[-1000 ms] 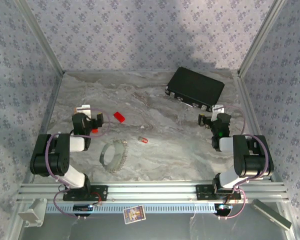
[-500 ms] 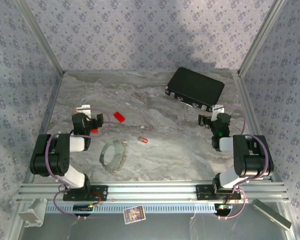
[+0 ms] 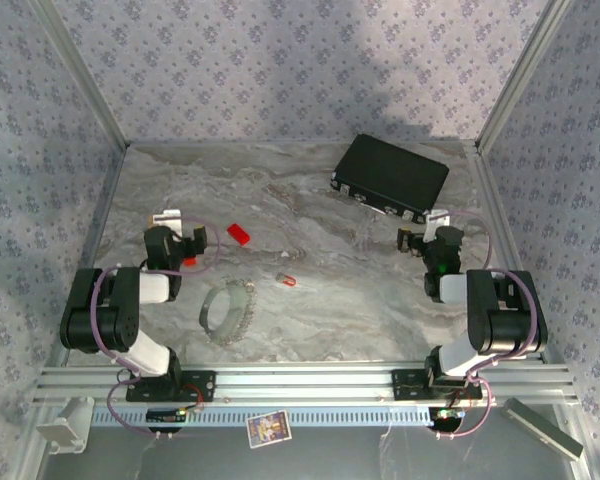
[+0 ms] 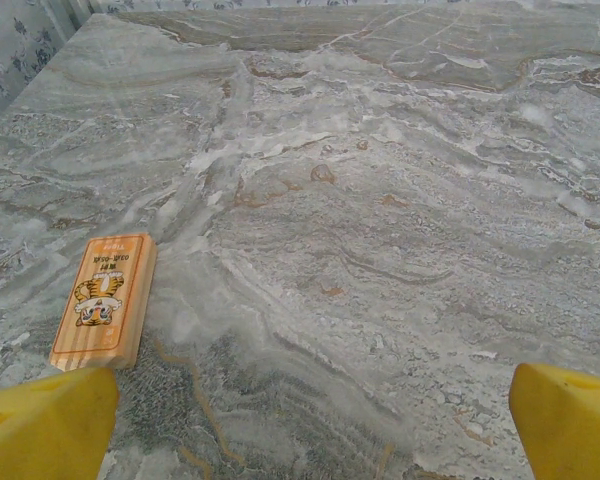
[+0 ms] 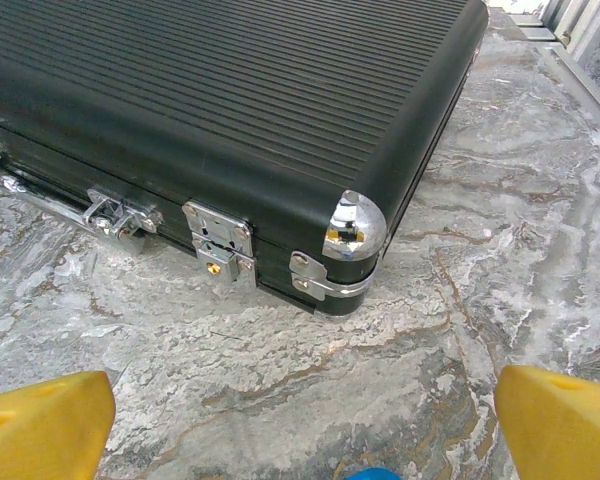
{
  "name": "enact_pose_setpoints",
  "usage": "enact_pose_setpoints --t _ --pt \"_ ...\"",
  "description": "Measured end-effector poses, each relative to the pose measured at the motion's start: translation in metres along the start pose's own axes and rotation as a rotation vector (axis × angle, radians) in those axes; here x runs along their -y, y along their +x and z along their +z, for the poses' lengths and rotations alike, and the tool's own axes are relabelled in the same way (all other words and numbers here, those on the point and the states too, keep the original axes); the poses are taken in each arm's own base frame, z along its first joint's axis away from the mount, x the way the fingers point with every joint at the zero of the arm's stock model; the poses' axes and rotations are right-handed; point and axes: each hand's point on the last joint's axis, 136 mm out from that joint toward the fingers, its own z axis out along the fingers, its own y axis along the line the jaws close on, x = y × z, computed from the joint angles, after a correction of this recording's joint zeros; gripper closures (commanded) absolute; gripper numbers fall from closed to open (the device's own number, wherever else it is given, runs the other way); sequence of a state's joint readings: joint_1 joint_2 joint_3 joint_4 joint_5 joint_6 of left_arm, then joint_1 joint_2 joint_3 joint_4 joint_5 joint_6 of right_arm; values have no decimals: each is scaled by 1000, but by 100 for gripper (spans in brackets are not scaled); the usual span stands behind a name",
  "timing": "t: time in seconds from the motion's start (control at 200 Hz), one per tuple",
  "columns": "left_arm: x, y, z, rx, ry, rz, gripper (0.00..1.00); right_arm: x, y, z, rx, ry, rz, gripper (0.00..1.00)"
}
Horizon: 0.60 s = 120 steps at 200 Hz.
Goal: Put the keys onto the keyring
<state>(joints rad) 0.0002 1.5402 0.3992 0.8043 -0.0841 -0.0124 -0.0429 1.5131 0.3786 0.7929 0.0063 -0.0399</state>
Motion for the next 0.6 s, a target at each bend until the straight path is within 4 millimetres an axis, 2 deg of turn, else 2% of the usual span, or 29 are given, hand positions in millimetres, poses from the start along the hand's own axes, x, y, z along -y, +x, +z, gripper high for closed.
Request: enact_pose_setpoints --t 0.14,0.2,0.31,0.375,0.43,0.49,0.6 --pt "1 0 0 0 9 0 0 0 0 0 0 -3 4 1" --pt "1 0 0 0 9 0 0 0 0 0 1 -5 3 9" --pt "1 1 -3 -23 6 -2 0 -2 1 -2 -19 -8 3 10" --pt "-1 -7 -9 -26 0 -6 0 -6 -4 -7 -37 -8 -5 11" --pt "-3 -26 -17 2 -10 -13 0 -12 -21 -13 -28 -12 -15 11" --pt "-5 -53 -27 57 -18 -29 0 -23 -50 -19 12 -28 -27 11" --pt "-2 -93 -47 141 -13 -57 0 -52 -96 -34 77 -92 -34 12"
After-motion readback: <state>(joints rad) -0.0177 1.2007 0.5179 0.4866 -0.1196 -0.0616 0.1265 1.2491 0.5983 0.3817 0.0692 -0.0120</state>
